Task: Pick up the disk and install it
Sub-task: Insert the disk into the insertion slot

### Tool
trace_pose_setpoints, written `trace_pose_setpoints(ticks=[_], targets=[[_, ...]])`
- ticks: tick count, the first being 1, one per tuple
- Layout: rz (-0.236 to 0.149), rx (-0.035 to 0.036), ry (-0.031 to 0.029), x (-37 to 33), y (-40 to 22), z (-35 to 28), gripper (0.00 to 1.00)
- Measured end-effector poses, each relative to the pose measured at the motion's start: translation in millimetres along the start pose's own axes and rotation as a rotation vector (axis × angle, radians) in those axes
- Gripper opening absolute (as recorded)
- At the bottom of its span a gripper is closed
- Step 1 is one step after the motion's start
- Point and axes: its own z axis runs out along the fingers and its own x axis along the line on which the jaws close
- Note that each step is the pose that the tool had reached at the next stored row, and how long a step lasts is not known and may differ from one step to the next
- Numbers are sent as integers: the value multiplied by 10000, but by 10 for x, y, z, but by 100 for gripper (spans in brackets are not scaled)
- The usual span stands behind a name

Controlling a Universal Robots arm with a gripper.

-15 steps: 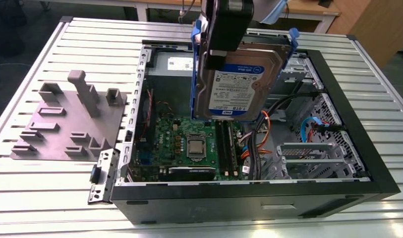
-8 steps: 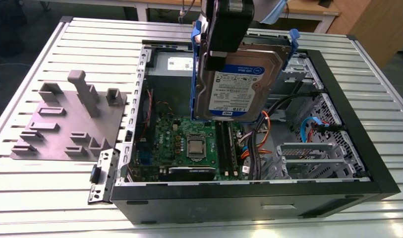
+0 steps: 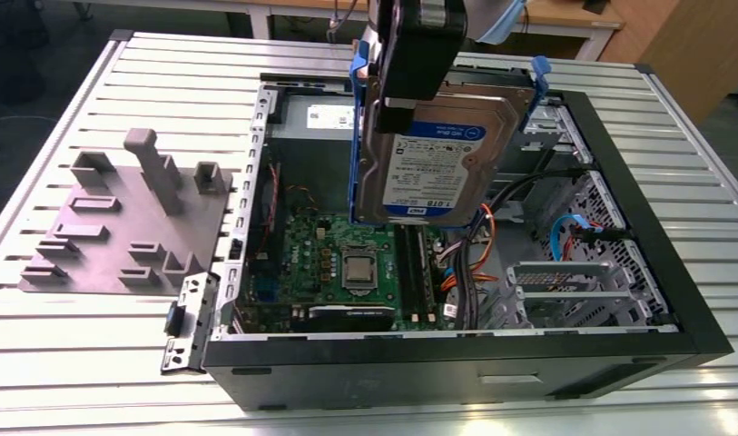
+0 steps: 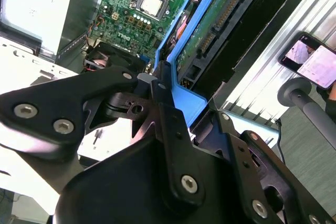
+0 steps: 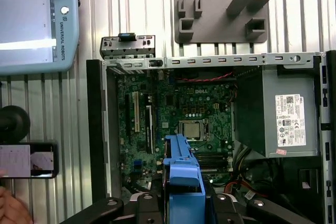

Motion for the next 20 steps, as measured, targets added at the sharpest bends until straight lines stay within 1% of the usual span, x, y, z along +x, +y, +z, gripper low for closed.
trace_pose_setpoints(ticks=[10,12,14,17,20], targets=[[0,1,2,20,-1,1,36],[-1,1,0,24,-10,5,36],[0,1,2,24,-41,8,36],[0,0,3,21,-107,14,36],[0,0,3,17,-198,16,36]])
